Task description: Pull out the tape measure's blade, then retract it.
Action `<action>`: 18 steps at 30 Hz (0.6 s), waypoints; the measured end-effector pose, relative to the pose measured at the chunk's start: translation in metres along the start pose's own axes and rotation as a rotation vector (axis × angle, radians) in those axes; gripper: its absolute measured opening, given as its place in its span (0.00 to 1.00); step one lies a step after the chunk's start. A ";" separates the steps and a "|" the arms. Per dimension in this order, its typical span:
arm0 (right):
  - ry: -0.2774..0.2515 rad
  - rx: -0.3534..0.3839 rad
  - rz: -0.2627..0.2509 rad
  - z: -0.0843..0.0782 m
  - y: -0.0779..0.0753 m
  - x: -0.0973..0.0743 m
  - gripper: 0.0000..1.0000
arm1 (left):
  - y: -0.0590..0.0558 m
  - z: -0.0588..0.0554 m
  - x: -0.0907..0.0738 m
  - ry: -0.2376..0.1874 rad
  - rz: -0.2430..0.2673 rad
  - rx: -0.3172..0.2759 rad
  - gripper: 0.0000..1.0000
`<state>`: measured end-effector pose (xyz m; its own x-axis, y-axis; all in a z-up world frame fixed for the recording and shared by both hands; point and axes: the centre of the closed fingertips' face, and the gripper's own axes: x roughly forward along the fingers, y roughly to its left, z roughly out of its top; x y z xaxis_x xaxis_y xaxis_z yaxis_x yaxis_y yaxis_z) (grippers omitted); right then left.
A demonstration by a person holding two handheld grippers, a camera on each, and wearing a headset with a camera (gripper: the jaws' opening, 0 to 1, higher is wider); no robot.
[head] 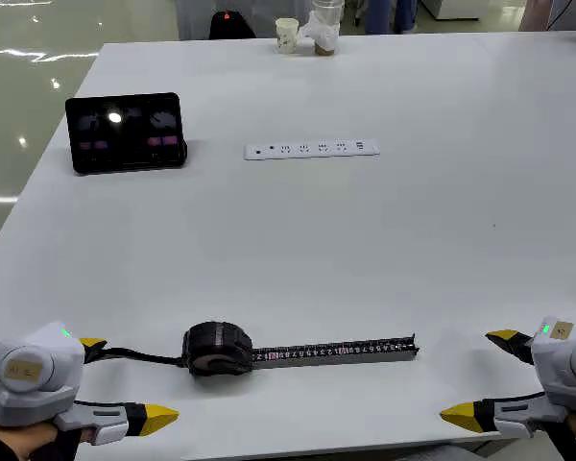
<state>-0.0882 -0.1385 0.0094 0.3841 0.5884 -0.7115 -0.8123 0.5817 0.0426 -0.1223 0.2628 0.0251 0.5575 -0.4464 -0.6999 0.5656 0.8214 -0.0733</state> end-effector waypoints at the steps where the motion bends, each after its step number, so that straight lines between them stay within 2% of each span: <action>1: 0.000 0.003 0.001 0.000 0.000 0.000 0.90 | 0.000 0.000 0.000 0.001 0.000 -0.001 0.95; 7: -0.007 0.012 0.001 0.001 0.003 0.000 0.99 | 0.001 0.001 -0.001 -0.003 -0.001 -0.001 0.97; 10: -0.003 0.020 -0.014 -0.001 0.000 -0.001 0.99 | 0.004 -0.001 0.000 0.000 0.000 -0.012 0.99; 18: -0.016 0.027 -0.032 -0.001 -0.005 -0.003 0.99 | 0.003 -0.003 0.000 0.005 -0.005 -0.020 0.99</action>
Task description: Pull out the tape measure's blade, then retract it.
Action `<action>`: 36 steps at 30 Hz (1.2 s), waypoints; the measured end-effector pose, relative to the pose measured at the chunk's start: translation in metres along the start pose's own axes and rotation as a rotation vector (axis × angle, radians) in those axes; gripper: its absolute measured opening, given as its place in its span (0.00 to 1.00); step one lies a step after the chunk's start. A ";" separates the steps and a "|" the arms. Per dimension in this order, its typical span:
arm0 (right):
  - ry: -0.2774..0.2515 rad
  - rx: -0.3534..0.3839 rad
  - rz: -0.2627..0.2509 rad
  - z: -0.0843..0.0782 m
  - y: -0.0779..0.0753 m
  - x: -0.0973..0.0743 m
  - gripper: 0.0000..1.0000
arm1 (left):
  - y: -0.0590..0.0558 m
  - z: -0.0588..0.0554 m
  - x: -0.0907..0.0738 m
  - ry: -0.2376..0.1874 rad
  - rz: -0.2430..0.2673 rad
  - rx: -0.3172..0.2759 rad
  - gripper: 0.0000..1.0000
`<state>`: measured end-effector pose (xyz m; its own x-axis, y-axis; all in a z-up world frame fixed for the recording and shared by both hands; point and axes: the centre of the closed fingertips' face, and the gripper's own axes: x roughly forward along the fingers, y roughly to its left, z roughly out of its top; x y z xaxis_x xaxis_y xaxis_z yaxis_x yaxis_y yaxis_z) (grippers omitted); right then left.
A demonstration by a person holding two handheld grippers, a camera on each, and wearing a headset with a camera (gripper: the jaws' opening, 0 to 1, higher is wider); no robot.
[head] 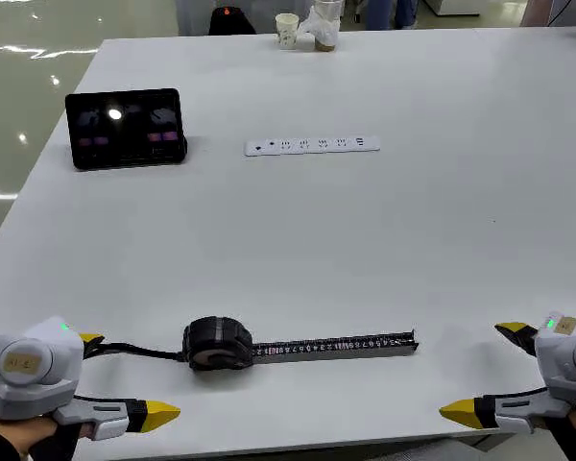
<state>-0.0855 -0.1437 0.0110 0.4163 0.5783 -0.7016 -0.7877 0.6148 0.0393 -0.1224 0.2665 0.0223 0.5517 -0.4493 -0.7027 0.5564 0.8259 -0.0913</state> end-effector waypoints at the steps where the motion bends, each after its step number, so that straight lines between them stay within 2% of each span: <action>1: -0.005 0.000 0.001 0.001 0.000 0.000 0.99 | 0.000 -0.001 0.000 0.001 0.000 0.000 0.99; 8: -0.006 -0.002 0.000 -0.001 -0.001 0.000 0.99 | 0.000 0.000 -0.003 -0.005 0.006 0.005 0.99; 16: -0.007 0.001 0.007 -0.001 0.001 -0.001 0.99 | -0.001 0.009 -0.004 -0.039 0.015 0.011 0.99; 23: -0.012 -0.029 0.013 0.004 0.001 -0.003 0.99 | -0.006 0.013 0.000 -0.032 0.023 0.010 0.99; 27: -0.012 -0.037 0.015 0.003 -0.004 -0.002 0.99 | -0.011 0.019 0.004 -0.038 0.021 -0.010 0.99; 29: -0.008 -0.043 0.016 0.006 -0.002 -0.003 0.99 | -0.016 0.022 0.006 -0.041 0.018 -0.008 0.99; 36: 0.017 -0.079 0.035 0.008 -0.003 0.001 0.99 | -0.021 0.021 0.012 -0.017 0.030 0.020 0.99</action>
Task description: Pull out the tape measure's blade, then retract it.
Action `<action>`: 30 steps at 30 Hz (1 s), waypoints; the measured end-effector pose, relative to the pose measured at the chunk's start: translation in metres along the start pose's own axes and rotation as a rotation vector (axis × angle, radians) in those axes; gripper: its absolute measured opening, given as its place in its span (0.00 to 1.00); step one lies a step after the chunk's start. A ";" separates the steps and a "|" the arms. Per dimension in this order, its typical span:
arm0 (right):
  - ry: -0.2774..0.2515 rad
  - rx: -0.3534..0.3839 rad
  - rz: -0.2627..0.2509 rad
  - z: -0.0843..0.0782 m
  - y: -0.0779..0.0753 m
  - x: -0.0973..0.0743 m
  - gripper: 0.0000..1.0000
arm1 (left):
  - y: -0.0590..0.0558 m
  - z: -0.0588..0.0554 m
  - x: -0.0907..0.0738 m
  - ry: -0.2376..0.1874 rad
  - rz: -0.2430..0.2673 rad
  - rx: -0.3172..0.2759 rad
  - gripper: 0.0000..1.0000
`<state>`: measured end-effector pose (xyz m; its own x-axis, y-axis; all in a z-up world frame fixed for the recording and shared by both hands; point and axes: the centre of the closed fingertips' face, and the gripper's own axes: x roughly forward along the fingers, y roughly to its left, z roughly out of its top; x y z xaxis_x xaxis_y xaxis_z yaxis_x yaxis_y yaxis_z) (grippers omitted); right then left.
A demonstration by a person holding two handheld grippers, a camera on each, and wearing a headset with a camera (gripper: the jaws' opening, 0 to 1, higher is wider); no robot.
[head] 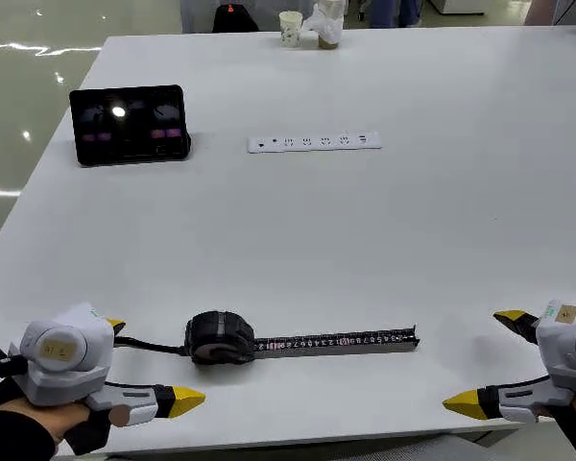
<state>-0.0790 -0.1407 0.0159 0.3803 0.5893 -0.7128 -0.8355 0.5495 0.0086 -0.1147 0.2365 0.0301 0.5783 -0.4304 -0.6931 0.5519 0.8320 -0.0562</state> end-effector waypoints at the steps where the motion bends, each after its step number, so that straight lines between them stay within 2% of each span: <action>1: 0.002 -0.004 0.003 0.001 0.000 0.000 0.99 | -0.001 0.001 0.000 -0.001 0.000 -0.005 0.99; 6: 0.016 -0.040 0.019 0.004 -0.002 0.004 0.99 | -0.007 0.003 0.003 -0.002 0.009 -0.005 0.99; 14: 0.043 -0.097 0.053 0.011 -0.001 0.011 0.99 | -0.014 0.016 0.007 -0.025 0.021 -0.013 0.99; 25: 0.100 -0.207 0.107 0.015 0.004 0.023 0.99 | -0.031 0.027 0.019 -0.027 0.005 -0.010 0.99; 27: 0.105 -0.226 0.111 0.017 0.002 0.025 0.99 | -0.029 0.029 0.020 -0.034 0.030 0.016 0.99; 30: 0.100 -0.253 0.130 0.023 0.003 0.028 0.99 | -0.034 0.030 0.023 -0.033 0.015 -0.013 0.99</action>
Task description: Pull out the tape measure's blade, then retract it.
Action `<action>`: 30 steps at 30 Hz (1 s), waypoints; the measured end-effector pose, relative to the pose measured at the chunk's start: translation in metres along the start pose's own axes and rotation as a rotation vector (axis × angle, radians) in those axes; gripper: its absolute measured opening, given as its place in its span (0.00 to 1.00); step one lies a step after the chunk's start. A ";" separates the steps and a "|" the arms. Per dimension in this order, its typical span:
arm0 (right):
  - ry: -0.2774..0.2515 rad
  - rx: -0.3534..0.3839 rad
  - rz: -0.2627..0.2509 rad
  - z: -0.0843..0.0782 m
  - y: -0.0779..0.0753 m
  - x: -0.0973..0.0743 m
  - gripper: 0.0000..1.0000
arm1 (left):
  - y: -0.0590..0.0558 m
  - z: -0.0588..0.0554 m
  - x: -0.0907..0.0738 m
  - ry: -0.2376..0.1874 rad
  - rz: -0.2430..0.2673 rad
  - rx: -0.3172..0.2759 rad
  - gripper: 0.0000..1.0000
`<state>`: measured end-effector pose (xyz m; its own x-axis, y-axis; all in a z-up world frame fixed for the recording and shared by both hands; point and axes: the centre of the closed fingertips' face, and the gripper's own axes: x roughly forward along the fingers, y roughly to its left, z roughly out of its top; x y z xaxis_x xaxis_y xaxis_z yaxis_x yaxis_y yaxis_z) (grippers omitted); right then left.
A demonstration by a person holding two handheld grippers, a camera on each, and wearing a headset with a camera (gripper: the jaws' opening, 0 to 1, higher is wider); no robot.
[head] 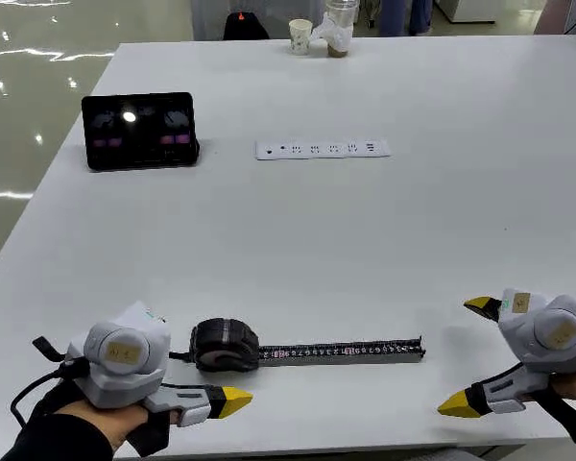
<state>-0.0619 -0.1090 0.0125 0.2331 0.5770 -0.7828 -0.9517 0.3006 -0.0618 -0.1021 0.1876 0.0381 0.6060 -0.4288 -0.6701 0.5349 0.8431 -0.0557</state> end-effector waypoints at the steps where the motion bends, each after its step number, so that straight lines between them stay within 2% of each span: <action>1: 0.002 -0.006 0.003 0.001 -0.001 0.001 0.99 | -0.001 0.000 0.001 0.000 -0.002 -0.001 0.99; 4: 0.005 -0.024 0.018 0.003 -0.001 0.004 0.99 | -0.006 0.002 0.003 -0.005 -0.003 0.008 0.99; 8: 0.027 -0.074 0.044 0.003 -0.003 0.007 0.99 | -0.009 0.005 0.007 -0.016 0.013 -0.016 0.99; 9: 0.029 -0.082 0.049 0.003 -0.003 0.008 0.99 | -0.007 0.006 0.008 -0.029 0.026 -0.050 0.99; 10: 0.030 -0.093 0.060 0.004 -0.003 0.008 0.98 | -0.001 0.008 0.009 -0.039 0.060 -0.090 0.99; 14: 0.054 -0.105 0.079 0.006 -0.005 0.011 0.95 | 0.015 0.011 0.008 -0.048 0.141 -0.133 0.99; 17: 0.057 -0.120 0.100 0.008 -0.005 0.013 0.90 | 0.020 0.016 0.007 -0.059 0.157 -0.142 0.99; 19: 0.063 -0.135 0.117 0.008 -0.003 0.015 0.85 | 0.019 0.021 0.007 -0.067 0.159 -0.141 0.99; 24: 0.078 -0.159 0.148 0.008 -0.002 0.021 0.80 | 0.014 0.028 0.013 -0.082 0.162 -0.165 0.99; 28: 0.090 -0.159 0.171 0.008 -0.002 0.025 0.75 | 0.013 0.035 0.014 -0.102 0.201 -0.158 0.99; 30: 0.096 -0.165 0.179 0.008 -0.003 0.027 0.73 | 0.013 0.035 0.014 -0.100 0.200 -0.164 0.99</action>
<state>-0.0512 -0.0885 -0.0039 0.0454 0.5325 -0.8452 -0.9976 0.0677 -0.0110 -0.0657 0.1815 0.0538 0.7496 -0.2718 -0.6036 0.3013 0.9520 -0.0545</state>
